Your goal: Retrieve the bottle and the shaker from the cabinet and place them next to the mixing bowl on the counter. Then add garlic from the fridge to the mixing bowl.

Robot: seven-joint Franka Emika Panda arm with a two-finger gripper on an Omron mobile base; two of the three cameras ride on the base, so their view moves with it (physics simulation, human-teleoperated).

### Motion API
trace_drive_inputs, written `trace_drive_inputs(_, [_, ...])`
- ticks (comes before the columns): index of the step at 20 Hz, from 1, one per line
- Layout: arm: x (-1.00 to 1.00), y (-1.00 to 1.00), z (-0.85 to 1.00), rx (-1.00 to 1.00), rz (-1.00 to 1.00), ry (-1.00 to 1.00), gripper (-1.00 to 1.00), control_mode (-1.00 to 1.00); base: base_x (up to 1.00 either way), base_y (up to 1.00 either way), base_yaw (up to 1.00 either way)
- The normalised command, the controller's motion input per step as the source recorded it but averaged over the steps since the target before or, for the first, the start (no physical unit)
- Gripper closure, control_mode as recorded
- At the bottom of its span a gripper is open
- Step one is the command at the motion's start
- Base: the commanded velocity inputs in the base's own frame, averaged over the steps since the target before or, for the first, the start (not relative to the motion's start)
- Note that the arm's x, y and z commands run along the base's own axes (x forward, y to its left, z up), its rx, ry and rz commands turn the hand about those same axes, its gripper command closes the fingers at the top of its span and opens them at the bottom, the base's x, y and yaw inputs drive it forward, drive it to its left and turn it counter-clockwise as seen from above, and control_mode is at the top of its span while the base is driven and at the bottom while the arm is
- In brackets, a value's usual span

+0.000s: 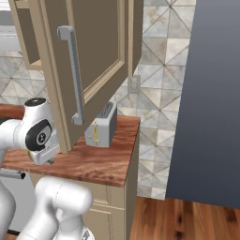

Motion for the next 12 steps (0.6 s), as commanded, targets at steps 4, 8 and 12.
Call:
trace_drive_inputs(4, [0.46,-0.02,-0.26,0.09,-0.49,0.13,-1.00,-1.00,0.00,0.00,0.00])
trace_drive_inputs(8, [0.55,0.26,-0.03,0.00,-0.21,0.04,-1.00,-1.00,0.00,0.00,0.00])
trace_drive_inputs(12, [0.84,0.00,0.02,0.00,-0.11,0.09,-1.00,-1.00,0.00,0.00,0.00])
